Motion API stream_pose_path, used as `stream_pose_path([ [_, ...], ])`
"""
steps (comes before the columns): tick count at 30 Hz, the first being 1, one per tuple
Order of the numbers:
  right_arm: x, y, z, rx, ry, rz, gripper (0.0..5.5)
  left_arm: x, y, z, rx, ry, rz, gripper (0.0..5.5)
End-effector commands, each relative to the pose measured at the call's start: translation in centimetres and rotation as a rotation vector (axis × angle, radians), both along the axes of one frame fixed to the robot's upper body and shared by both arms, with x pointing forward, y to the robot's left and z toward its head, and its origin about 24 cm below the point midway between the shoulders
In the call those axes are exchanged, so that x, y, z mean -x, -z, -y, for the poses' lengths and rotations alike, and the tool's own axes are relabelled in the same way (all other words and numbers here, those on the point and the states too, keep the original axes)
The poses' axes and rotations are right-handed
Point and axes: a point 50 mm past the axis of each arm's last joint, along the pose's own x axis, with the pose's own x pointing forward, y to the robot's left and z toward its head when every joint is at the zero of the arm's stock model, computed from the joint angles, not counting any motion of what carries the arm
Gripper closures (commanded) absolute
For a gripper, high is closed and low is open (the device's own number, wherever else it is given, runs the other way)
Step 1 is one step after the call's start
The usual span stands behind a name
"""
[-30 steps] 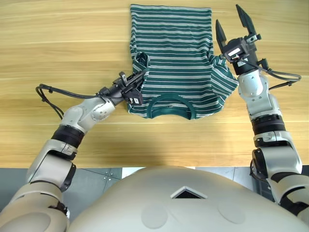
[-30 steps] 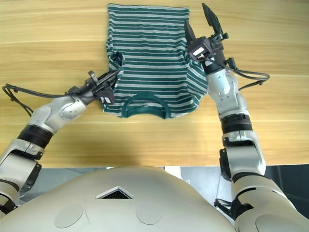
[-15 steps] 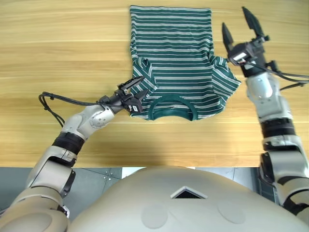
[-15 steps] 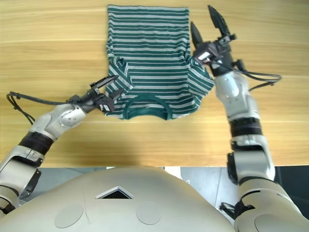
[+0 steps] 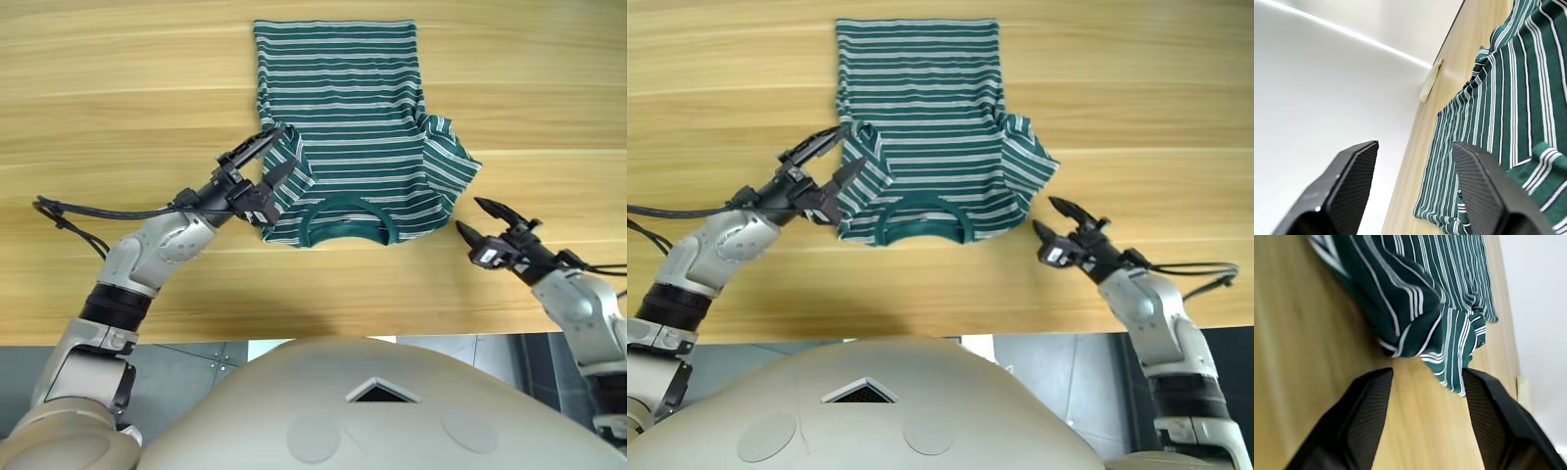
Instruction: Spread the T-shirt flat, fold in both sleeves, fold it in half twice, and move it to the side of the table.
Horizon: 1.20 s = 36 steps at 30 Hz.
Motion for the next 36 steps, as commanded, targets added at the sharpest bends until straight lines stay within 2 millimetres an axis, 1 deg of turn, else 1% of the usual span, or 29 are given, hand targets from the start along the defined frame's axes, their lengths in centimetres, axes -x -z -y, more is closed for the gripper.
stream_pose_path([
  [1,-1.7,2.0,1.1,0.078,0.052,-0.044,2.88,0.1,-0.8,-0.3,0.027,-0.018,0.023,2.66],
  [5,-4.5,2.0,1.3,0.100,0.057,0.025,2.88,0.1,-0.3,-0.3,0.030,-0.033,0.011,2.66],
  [9,-5.9,2.4,0.9,0.101,0.046,0.055,2.88,0.0,0.0,-0.3,0.028,-0.038,-0.001,2.66],
  [11,-6.4,2.5,0.5,0.092,0.029,0.066,2.88,-0.1,0.1,-0.3,0.025,-0.040,-0.004,2.66],
  [14,-6.4,3.0,-0.2,0.076,-0.006,0.057,2.88,-0.1,0.1,-0.4,0.029,-0.042,-0.003,2.66],
  [19,-6.0,3.4,-0.3,0.063,-0.025,0.039,3.87,-0.1,0.1,-0.3,0.030,-0.037,-0.004,2.62],
  [20,-5.9,3.4,-0.3,0.060,-0.021,0.039,3.99,-0.1,0.1,-0.3,0.031,-0.037,-0.003,2.62],
  [21,-5.9,3.4,-0.2,0.060,-0.015,0.040,4.21,-0.1,0.0,-0.3,0.030,-0.036,-0.003,2.62],
  [27,-5.6,3.1,0.8,0.055,0.046,0.063,5.09,0.0,0.1,-0.4,0.031,-0.037,-0.007,2.62],
  [30,-5.8,3.0,1.5,0.067,0.087,0.088,5.13,0.1,0.3,-0.4,0.034,-0.041,-0.013,2.62],
  [36,-6.0,3.2,1.5,0.076,0.098,0.082,5.13,0.2,0.4,-0.5,0.038,-0.041,-0.016,2.62],
])
